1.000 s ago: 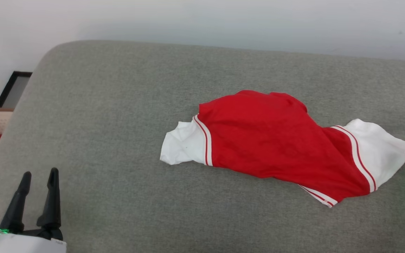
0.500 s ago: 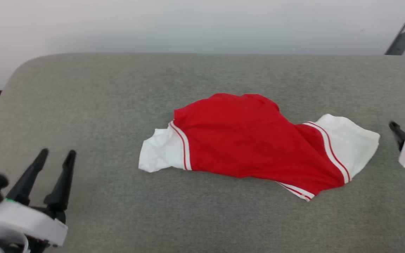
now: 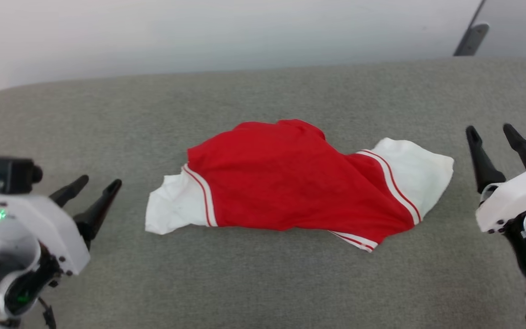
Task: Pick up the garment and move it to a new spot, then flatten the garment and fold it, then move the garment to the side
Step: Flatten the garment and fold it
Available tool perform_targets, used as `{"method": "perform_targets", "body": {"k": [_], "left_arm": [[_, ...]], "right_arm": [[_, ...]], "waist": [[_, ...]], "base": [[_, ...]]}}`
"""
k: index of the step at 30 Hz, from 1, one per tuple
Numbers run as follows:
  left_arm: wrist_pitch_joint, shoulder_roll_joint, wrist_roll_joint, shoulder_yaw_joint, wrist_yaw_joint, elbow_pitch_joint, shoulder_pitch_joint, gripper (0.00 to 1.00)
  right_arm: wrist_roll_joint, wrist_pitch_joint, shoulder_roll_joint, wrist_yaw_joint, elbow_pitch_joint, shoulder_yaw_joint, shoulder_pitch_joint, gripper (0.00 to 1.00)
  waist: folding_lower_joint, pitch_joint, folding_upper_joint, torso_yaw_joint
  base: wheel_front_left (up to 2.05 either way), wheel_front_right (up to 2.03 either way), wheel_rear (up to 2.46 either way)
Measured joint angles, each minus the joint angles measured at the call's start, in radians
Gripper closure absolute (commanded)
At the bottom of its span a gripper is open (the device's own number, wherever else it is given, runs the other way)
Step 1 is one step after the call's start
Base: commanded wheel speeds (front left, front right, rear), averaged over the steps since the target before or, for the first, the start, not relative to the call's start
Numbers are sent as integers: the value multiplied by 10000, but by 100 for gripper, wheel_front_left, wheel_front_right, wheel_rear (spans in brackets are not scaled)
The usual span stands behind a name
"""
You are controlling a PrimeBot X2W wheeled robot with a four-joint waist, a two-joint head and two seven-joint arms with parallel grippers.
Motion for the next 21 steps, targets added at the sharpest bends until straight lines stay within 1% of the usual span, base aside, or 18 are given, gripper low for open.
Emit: {"method": "perform_targets", "body": {"k": [5, 10, 16, 21], "left_arm": [[1166, -81, -366, -527, -115, 915, -820, 0], [2228, -130, -468, -1016, -69, 1714, -1375, 0], [2970, -213, -483, -1375, 31, 2671, -1769, 0], [3076, -385, -397, -1607, 0, 3509, -2099, 0]], "right_arm": [[-199, -830, 336, 0, -907, 167, 474, 0], [-261, -1160, 656, 0, -1304, 251, 753, 0], [-274, -1158, 851, 0, -1494, 257, 880, 0], [-320, -1112, 892, 0, -1664, 207, 879, 0]], "waist": [[0, 256, 1, -253], [0, 555, 0, -433], [0, 904, 1, -599], [1, 1161, 1, -681]], "base": [[0, 0, 0], [0, 0, 0], [0, 0, 0], [0, 0, 0]]}}
